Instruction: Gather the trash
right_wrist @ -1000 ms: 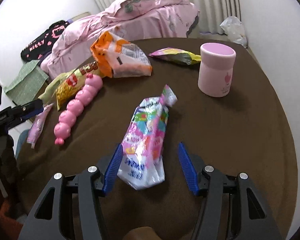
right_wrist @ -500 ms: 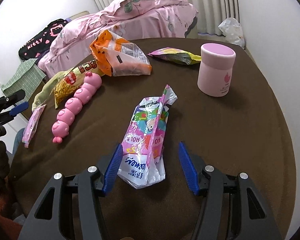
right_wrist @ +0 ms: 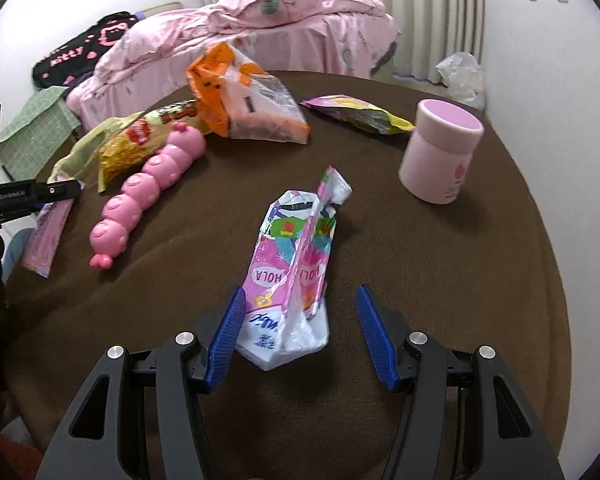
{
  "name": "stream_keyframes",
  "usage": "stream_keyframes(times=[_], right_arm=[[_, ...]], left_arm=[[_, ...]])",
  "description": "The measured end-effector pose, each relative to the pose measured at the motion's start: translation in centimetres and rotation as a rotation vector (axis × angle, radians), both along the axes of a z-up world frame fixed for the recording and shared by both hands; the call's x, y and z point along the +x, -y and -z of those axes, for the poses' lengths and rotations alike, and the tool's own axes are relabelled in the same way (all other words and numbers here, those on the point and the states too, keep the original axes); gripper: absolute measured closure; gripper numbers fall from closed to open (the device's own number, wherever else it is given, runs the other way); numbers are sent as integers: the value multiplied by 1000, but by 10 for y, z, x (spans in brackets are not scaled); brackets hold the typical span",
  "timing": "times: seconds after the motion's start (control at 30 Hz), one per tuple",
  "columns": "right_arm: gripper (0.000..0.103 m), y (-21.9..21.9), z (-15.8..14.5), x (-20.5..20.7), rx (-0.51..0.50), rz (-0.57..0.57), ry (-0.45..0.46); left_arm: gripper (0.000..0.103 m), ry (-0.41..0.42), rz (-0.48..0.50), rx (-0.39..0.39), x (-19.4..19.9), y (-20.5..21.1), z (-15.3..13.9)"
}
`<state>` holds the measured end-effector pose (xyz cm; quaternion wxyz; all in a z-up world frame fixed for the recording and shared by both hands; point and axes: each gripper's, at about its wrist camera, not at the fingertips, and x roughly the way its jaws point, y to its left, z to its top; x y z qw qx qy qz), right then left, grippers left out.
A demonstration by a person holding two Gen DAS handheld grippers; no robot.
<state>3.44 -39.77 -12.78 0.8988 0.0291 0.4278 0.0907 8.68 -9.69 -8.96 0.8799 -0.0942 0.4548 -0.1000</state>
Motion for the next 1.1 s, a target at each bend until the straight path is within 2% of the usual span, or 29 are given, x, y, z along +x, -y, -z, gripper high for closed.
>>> stream_keyframes(times=[0.07,0.17,0.23,0.43,0.73,0.9,1.1], right_arm=[[79,-1,-1,-2,18,-27,9],[88,-9,-7,-9,-22,-48,51],[89,-13,-11,-15,-29,-67,75],[91,-9,-31,-28,33,-76,122],[91,-29,-79,-27,24,-128,235],[91,-61,-109,-8,49,-206,272],[91,-124,-137,34,67,-311,292]], left_arm=[[86,29,21,-11,-8,1,-7],[86,78,52,-39,-18,4,-20],[86,111,76,-46,-24,9,-28],[86,192,142,-36,-39,25,-45],[86,284,147,5,-47,23,-67],[86,327,108,-26,-34,-9,-84],[86,411,-66,2,-4,-89,-106]])
